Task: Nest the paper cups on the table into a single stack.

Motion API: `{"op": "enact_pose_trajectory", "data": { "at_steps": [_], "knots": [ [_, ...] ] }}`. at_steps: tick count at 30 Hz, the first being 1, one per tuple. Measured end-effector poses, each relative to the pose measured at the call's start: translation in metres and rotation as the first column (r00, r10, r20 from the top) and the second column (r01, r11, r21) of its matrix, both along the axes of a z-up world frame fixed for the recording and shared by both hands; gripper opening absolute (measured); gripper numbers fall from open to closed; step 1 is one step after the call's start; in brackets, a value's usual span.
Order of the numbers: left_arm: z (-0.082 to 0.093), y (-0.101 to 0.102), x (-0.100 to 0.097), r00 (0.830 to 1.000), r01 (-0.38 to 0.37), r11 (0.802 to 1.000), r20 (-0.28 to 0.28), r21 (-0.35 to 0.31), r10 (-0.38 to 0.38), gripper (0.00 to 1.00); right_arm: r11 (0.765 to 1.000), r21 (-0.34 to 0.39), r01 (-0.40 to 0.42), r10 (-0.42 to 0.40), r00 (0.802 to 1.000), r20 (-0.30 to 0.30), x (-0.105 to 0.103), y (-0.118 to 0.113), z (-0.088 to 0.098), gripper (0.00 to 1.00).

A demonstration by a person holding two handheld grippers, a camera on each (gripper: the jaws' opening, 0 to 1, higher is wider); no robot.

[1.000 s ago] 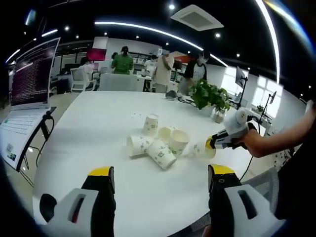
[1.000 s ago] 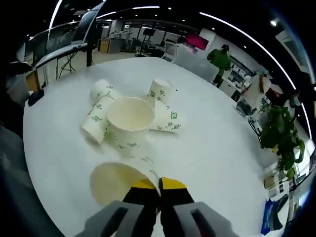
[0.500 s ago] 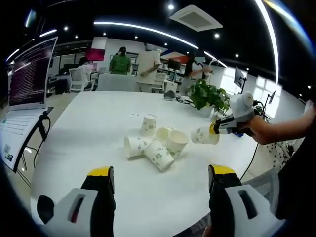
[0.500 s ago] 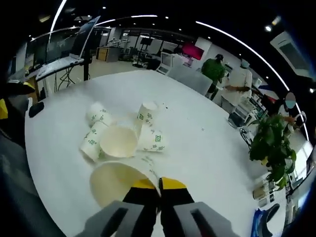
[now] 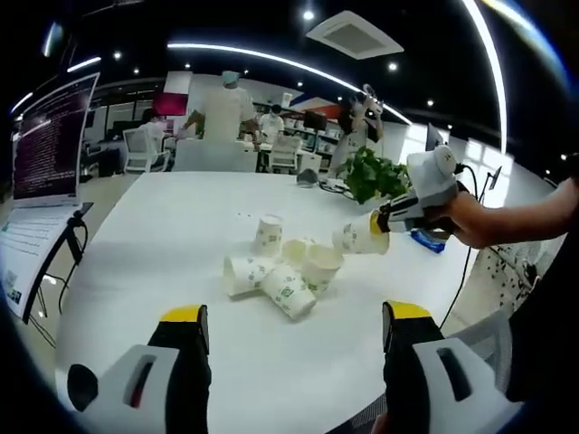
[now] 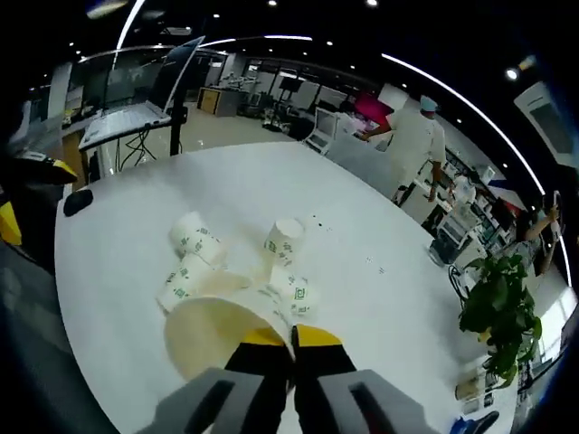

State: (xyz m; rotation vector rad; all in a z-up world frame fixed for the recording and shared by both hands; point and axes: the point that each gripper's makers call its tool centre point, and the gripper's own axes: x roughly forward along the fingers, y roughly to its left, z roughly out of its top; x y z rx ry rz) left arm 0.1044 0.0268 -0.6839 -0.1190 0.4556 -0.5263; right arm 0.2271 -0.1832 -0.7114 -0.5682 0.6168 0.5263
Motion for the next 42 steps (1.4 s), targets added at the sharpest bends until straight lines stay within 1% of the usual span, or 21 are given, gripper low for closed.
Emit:
{"op": "enact_pose_trajectory", "data": {
  "at_steps": [9, 15, 20, 24, 35, 36, 37, 38, 42],
  "knots": [
    [-0.001, 0.008, -0.004, 1.000, -0.020, 1.000, -0.002, 0.002, 0.020, 0.77, 0.998, -0.028, -0.051, 0.050, 0.998, -0.032, 0.009, 0.017, -0.013, 0.00],
    [-0.001, 0.013, -0.005, 0.999, -0.037, 0.999, -0.001, 0.005, 0.037, 0.77, 0.997, -0.043, -0.066, 0.063, 0.997, -0.052, 0.011, 0.022, -0.019, 0.00],
    [-0.001, 0.014, -0.004, 0.999, -0.042, 0.999, -0.002, 0.005, 0.042, 0.77, 0.996, -0.051, -0.077, 0.074, 0.996, -0.057, 0.010, 0.024, -0.017, 0.00],
    [0.000, 0.011, -0.005, 0.999, -0.037, 0.999, -0.004, 0.008, 0.037, 0.77, 0.995, -0.053, -0.082, 0.079, 0.995, -0.066, 0.010, 0.025, -0.020, 0.00],
    [-0.001, 0.016, -0.003, 0.999, -0.043, 0.999, -0.005, 0.006, 0.043, 0.77, 0.995, -0.050, -0.089, 0.084, 0.993, -0.080, 0.011, 0.028, -0.022, 0.00],
    [-0.001, 0.017, -0.003, 0.999, -0.043, 0.999, -0.004, 0.007, 0.043, 0.77, 0.996, -0.040, -0.085, 0.081, 0.992, -0.100, 0.010, 0.030, -0.024, 0.00],
    [-0.001, 0.017, -0.002, 0.999, -0.043, 0.999, -0.004, 0.008, 0.043, 0.77, 0.996, -0.037, -0.083, 0.079, 0.991, -0.106, 0.009, 0.030, -0.025, 0.00],
    [-0.002, 0.018, -0.002, 0.999, -0.044, 0.999, -0.004, 0.006, 0.044, 0.77, 0.997, -0.029, -0.075, 0.071, 0.989, -0.132, 0.006, 0.030, -0.028, 0.00],
    [-0.004, 0.019, -0.001, 0.999, -0.044, 0.999, -0.004, 0.005, 0.044, 0.77, 0.998, -0.022, -0.063, 0.059, 0.988, -0.143, 0.005, 0.031, -0.029, 0.00]
  ]
}}
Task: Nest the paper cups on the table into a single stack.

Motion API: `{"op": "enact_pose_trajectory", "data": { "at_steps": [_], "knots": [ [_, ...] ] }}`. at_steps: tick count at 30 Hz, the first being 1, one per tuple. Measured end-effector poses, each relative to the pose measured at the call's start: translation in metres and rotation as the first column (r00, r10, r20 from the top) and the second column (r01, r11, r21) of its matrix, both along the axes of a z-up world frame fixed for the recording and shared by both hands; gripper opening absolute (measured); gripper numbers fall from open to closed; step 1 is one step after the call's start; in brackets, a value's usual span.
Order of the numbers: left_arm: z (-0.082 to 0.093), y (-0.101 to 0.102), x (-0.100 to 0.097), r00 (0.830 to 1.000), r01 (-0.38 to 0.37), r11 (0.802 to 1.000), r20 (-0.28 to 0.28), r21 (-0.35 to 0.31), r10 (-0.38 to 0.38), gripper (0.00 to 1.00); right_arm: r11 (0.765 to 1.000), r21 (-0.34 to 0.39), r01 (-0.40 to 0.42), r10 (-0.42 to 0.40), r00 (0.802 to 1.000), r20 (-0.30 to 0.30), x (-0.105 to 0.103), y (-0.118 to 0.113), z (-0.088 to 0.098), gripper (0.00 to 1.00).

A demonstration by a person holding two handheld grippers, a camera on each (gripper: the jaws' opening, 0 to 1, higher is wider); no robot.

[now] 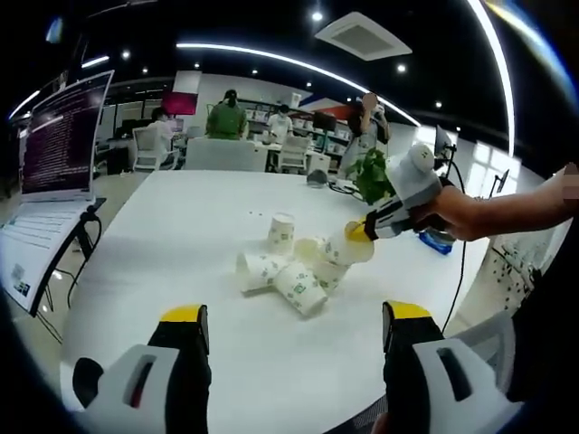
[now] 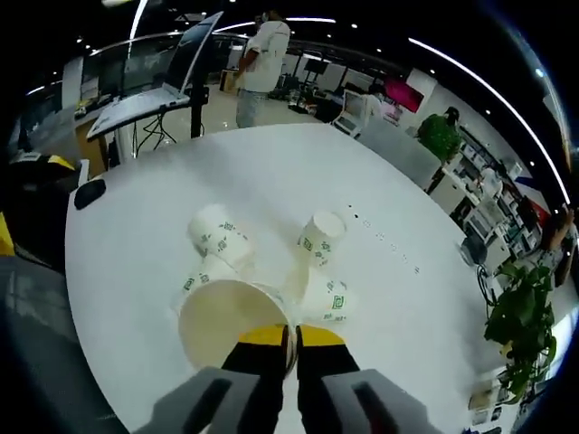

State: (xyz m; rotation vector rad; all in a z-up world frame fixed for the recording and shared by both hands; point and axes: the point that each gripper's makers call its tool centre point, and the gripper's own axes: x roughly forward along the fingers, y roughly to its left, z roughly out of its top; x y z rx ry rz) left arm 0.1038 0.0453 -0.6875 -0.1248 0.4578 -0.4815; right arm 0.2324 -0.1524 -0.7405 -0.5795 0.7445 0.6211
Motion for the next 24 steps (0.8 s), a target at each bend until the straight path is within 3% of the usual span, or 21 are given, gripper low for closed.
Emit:
{"op": "enact_pose_trajectory", "data": {
  "at_steps": [24],
  "knots": [
    [0.005, -0.003, -0.001, 1.000, -0.001, 1.000, 0.005, 0.000, 0.001, 0.77, 1.000, 0.013, 0.016, -0.015, 0.999, -0.044, 0.019, 0.004, -0.012, 0.00]
  ]
}}
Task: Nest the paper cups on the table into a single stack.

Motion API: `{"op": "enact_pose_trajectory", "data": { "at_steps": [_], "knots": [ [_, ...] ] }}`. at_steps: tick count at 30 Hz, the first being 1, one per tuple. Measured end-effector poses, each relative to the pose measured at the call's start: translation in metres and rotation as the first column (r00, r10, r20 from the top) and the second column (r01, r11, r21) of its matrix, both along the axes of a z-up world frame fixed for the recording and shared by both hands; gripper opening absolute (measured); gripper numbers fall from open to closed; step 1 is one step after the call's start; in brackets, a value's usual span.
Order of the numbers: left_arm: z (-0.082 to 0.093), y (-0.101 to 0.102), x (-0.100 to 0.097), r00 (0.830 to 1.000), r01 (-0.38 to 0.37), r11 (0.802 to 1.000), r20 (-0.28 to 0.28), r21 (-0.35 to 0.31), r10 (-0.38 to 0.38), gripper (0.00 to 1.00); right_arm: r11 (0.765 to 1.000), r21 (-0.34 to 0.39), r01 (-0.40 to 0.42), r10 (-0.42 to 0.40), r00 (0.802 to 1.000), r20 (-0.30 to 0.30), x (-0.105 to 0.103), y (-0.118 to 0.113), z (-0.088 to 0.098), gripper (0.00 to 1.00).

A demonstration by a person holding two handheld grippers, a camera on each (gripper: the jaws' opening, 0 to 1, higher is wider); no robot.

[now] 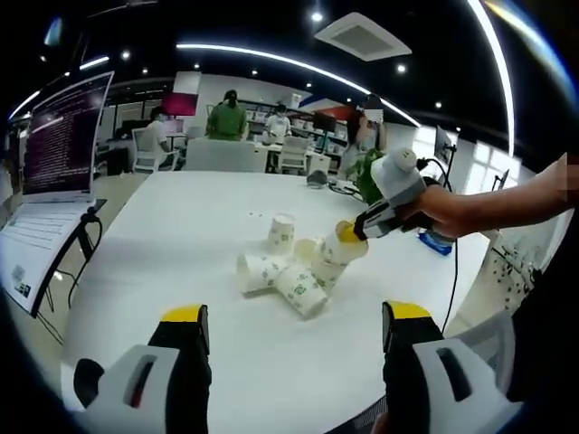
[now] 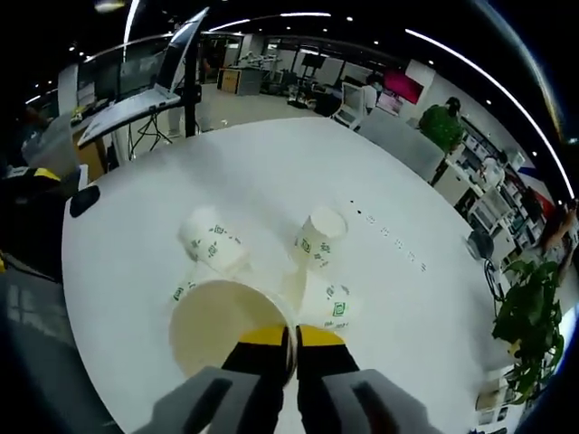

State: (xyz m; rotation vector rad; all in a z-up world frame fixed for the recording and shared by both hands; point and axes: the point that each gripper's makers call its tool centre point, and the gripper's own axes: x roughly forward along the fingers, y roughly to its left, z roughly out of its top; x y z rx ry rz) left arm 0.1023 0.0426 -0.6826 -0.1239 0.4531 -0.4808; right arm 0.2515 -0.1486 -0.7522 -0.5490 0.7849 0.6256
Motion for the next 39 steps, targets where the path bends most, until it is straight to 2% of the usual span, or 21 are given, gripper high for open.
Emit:
{"op": "enact_pose_trajectory", "data": {
  "at_steps": [15, 39],
  "knots": [
    [-0.003, 0.001, -0.001, 1.000, 0.005, 1.000, -0.008, 0.004, -0.005, 0.76, 1.000, 0.013, 0.012, -0.012, 0.999, -0.031, 0.004, -0.003, -0.012, 0.04],
    [-0.003, -0.002, 0.000, 1.000, 0.013, 1.000, -0.011, 0.007, -0.013, 0.76, 1.000, 0.026, 0.013, -0.012, 0.999, -0.035, 0.001, -0.009, -0.013, 0.09]
  ]
}}
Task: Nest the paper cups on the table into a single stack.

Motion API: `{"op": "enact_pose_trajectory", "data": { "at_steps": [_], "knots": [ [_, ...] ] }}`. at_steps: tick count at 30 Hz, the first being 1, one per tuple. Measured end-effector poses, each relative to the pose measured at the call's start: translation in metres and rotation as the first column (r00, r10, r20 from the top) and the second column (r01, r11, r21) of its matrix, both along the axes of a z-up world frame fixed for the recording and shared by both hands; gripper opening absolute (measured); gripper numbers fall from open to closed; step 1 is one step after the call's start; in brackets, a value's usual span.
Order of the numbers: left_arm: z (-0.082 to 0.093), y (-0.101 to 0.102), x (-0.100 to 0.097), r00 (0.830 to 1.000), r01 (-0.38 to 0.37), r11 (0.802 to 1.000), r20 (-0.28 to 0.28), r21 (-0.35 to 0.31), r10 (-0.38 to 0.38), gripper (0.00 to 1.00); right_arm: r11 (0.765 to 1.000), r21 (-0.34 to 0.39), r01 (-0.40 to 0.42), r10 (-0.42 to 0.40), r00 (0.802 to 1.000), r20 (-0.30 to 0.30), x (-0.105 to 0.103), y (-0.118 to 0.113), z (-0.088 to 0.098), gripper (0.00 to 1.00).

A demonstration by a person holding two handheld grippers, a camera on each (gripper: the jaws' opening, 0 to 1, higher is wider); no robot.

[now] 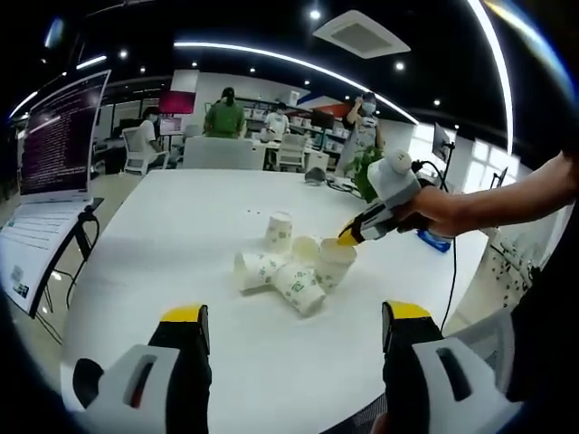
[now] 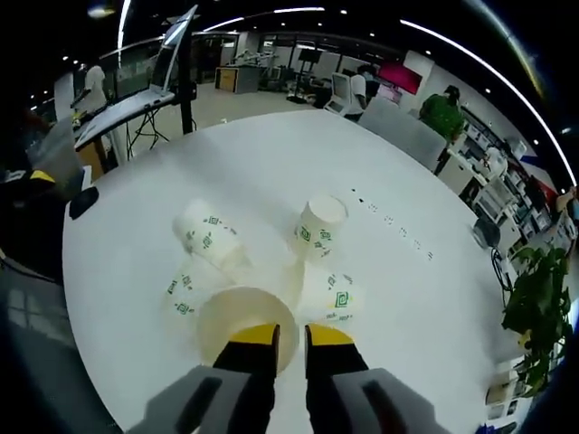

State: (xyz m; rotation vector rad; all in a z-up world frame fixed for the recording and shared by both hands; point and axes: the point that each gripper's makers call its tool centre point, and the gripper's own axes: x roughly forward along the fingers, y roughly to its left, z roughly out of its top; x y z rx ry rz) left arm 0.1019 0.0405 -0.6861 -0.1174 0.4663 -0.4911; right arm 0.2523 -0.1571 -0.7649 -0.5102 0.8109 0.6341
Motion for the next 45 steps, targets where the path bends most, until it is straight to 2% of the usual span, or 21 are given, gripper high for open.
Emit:
{"op": "enact_pose_trajectory", "data": {
  "at_steps": [3, 19, 27, 34, 45],
  "knots": [
    [0.000, 0.000, -0.001, 1.000, -0.001, 1.000, -0.003, 0.001, 0.001, 0.76, 1.000, 0.005, 0.007, -0.007, 1.000, 0.012, 0.001, -0.001, 0.002, 0.14],
    [-0.004, 0.003, -0.004, 1.000, -0.008, 1.000, -0.008, -0.001, 0.008, 0.76, 0.997, 0.075, 0.000, -0.003, 0.999, 0.051, 0.005, 0.007, 0.013, 0.23],
    [-0.004, 0.006, -0.006, 1.000, -0.014, 1.000, -0.009, -0.001, 0.014, 0.76, 0.993, 0.116, -0.013, 0.003, 0.996, 0.086, 0.010, 0.013, 0.026, 0.32],
    [-0.006, 0.011, -0.008, 1.000, -0.023, 1.000, -0.014, 0.000, 0.023, 0.76, 0.990, 0.140, -0.012, 0.000, 0.996, 0.087, 0.015, 0.018, 0.035, 0.35],
    [-0.008, 0.017, -0.009, 0.999, -0.046, 0.999, -0.020, 0.002, 0.046, 0.77, 0.985, 0.170, -0.012, 0.000, 0.998, 0.071, 0.041, 0.037, 0.035, 0.37]
  ]
}}
